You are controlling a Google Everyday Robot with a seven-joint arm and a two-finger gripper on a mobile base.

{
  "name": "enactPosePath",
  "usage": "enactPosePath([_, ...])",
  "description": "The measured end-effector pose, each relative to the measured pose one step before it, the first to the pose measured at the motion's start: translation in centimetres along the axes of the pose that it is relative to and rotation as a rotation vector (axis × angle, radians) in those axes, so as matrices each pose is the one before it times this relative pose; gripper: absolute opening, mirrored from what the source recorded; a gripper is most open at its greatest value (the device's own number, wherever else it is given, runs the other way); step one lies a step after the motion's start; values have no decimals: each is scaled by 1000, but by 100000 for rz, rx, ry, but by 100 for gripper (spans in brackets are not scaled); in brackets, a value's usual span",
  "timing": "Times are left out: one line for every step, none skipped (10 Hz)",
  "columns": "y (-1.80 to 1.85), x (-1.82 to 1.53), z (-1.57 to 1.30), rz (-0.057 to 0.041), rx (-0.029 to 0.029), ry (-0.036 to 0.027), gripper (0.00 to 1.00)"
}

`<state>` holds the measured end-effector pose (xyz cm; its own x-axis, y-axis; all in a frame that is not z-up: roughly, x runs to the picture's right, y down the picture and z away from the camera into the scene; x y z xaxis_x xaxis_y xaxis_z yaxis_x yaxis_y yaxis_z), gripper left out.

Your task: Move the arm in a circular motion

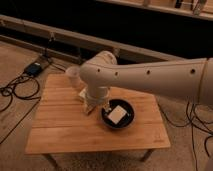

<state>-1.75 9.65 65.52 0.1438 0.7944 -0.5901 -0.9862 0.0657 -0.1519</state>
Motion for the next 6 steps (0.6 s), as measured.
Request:
enactPosePath([-2641, -484, -312, 5133, 1906, -1293, 65])
enactPosePath([-2078, -847, -148, 3948, 1472, -558, 65])
enactPosePath([-1338, -931, -85, 2404, 482, -402, 65])
enactPosePath([-1537, -1432, -2, 2172, 715, -107, 65])
enactPosePath([-1688, -2031, 35, 2359, 1092, -106, 65])
enactPosePath([-845, -1603, 4, 1156, 933, -121, 65])
